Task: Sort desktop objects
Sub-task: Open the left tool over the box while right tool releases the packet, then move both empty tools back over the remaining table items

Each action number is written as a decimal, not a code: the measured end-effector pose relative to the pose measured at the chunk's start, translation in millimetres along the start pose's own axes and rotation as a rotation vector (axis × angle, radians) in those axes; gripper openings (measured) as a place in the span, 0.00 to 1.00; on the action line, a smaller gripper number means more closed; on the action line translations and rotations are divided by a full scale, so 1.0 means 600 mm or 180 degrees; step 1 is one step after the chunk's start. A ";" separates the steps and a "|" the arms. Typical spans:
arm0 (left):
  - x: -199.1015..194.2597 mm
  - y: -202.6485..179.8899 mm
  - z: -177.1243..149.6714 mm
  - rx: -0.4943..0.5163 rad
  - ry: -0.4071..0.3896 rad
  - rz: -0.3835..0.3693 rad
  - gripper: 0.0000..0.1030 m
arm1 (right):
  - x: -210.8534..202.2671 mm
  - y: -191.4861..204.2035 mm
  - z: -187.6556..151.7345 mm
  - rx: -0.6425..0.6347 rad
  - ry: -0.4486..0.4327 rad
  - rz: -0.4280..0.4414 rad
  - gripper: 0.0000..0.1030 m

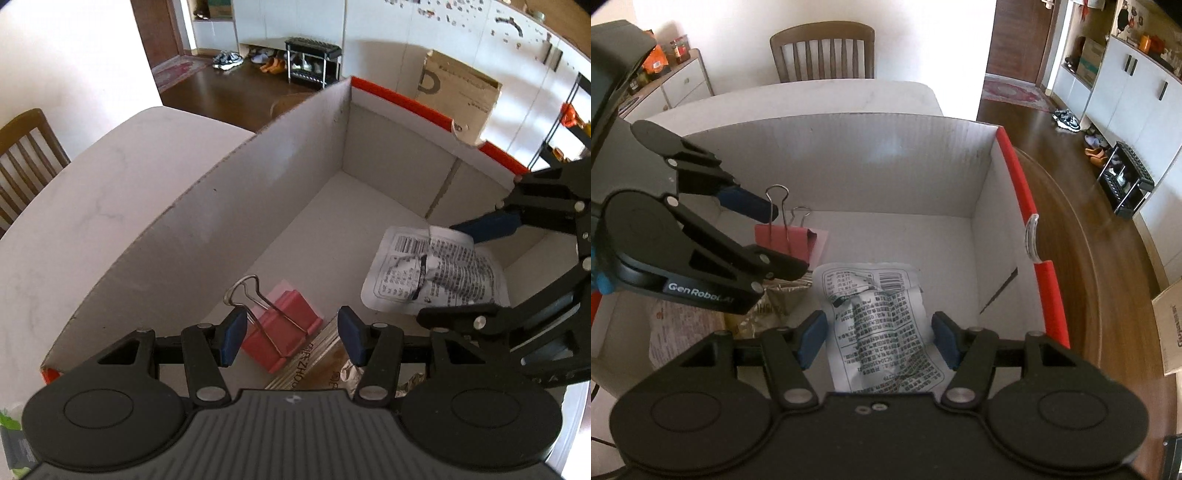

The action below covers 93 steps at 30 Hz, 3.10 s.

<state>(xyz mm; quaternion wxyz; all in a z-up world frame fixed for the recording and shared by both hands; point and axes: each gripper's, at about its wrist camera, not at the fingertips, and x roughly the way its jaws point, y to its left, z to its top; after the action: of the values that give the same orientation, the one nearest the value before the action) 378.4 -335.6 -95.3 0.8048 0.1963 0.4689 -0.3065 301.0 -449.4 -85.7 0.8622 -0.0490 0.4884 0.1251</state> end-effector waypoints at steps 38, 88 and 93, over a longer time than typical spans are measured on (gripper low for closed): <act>-0.250 0.002 -0.149 -0.0701 -0.0997 0.0062 0.68 | -0.150 0.032 -0.018 0.0095 -0.0602 0.0371 0.77; -0.309 0.248 -0.560 -0.1599 -0.0757 0.0664 1.00 | -0.081 0.412 0.044 -0.0167 -0.0547 0.0524 0.85; -0.290 0.270 -0.575 -0.1668 -0.0641 0.0708 1.00 | -0.056 0.433 0.041 -0.0185 -0.0453 0.0547 0.85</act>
<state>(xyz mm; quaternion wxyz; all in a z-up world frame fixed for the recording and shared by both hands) 204.4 45.2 -105.3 0.8991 0.0007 0.4254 -0.1029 236.3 -199.6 -34.8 0.8790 -0.0229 0.4245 0.2159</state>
